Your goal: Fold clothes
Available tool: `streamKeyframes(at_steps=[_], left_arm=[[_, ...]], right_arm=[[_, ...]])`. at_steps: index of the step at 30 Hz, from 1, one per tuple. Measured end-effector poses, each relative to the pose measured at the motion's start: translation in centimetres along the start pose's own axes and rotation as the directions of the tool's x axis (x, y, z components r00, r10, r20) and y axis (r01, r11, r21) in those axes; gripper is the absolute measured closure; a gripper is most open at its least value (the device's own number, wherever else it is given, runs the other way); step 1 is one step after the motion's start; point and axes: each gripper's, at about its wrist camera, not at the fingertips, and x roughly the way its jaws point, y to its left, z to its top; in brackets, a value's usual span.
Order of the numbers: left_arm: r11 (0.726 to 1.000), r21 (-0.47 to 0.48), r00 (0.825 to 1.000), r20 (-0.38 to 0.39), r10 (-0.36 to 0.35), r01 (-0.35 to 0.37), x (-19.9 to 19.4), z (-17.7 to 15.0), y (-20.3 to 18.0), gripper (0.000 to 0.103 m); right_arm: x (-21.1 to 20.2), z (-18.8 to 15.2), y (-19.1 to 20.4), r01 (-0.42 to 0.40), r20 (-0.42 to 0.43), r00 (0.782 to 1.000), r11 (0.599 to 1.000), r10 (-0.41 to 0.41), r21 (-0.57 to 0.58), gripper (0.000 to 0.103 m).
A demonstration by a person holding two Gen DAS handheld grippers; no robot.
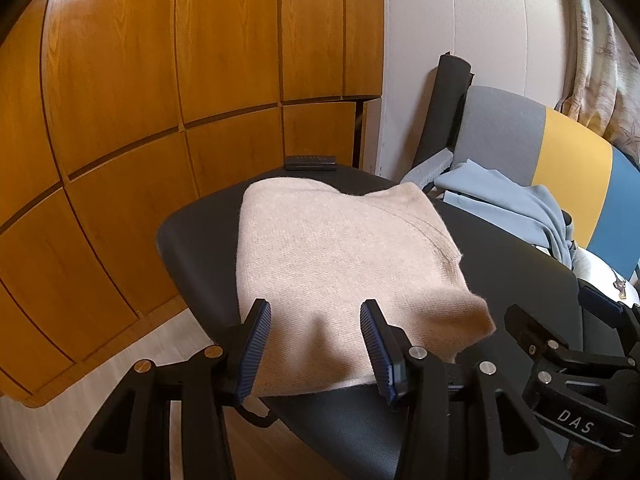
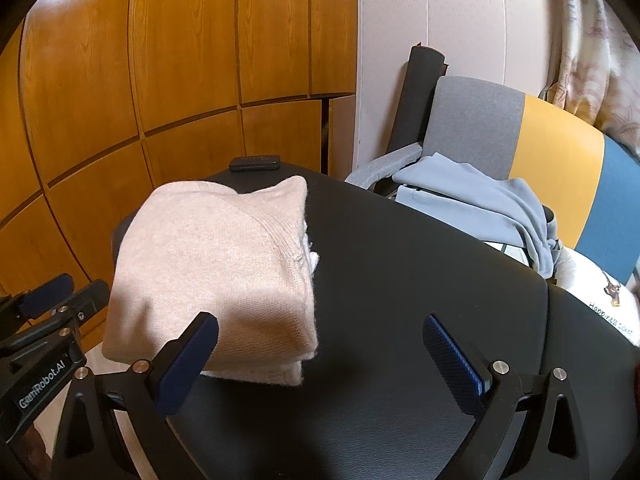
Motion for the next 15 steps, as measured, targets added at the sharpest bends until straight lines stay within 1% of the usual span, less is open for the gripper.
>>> streamKeyframes(at_steps=[15], left_arm=[[1.000,-0.001,1.000,-0.015,-0.009,0.009,0.40,-0.09,-0.08,0.056]], right_arm=[[0.02,-0.13,0.14,-0.017,-0.003,1.000,1.000,0.017,-0.008,0.000]])
